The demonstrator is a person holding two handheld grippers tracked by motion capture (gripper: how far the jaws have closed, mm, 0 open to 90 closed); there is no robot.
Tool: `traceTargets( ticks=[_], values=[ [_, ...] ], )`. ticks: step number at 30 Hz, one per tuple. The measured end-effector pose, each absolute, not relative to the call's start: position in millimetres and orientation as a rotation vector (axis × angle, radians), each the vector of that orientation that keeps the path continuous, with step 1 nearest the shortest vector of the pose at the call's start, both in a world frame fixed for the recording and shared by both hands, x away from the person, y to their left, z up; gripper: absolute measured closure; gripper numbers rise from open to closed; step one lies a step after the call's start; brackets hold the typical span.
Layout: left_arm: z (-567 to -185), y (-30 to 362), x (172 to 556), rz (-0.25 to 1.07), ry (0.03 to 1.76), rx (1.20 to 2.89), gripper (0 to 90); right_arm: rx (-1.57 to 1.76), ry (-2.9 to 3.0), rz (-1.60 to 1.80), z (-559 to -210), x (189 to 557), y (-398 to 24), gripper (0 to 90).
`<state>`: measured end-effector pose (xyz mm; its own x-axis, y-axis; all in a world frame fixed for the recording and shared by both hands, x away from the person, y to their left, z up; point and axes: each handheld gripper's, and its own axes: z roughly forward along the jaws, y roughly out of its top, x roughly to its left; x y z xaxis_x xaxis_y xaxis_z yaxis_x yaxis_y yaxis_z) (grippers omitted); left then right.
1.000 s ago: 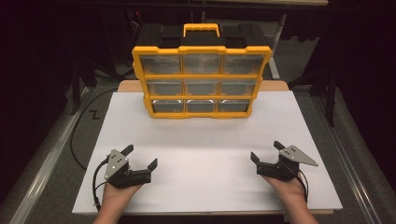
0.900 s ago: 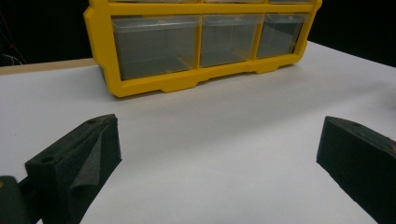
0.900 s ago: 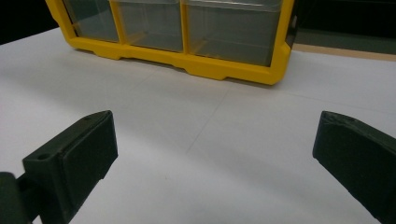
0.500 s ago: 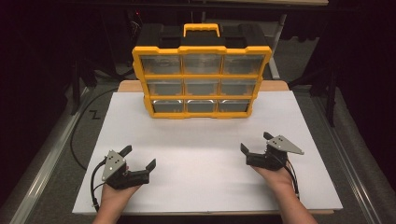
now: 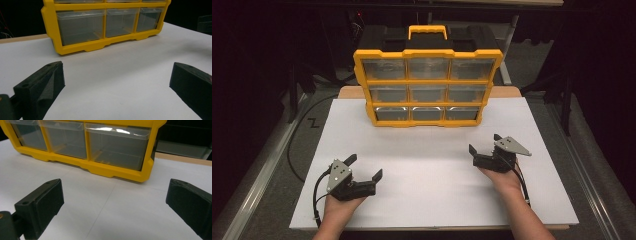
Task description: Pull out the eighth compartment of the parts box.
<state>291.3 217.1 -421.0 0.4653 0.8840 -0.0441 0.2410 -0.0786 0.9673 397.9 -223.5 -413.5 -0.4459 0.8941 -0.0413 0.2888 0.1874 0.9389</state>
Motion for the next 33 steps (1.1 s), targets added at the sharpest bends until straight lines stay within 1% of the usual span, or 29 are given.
traceTargets(
  ticks=[11, 20, 24, 33],
  values=[
    [-421, 214, 290, 0.716, 0.989, 1.603, 0.3, 1.124, 1.826, 1.203, -411, 407, -230, 3.0],
    [-422, 216, 289, 0.717, 1.011, 1.597, 0.3, 1.074, 1.852, 1.134, -407, 397, -238, 2.9],
    [-424, 214, 290, 0.718, 1.014, 1.572, 0.4, 1.080, 1.853, 1.154, -406, 393, -242, 2.5],
    [-424, 213, 289, 0.710, 1.009, 1.596, 0.4, 1.094, 1.827, 1.131, -403, 385, -258, 2.4]
  ],
)
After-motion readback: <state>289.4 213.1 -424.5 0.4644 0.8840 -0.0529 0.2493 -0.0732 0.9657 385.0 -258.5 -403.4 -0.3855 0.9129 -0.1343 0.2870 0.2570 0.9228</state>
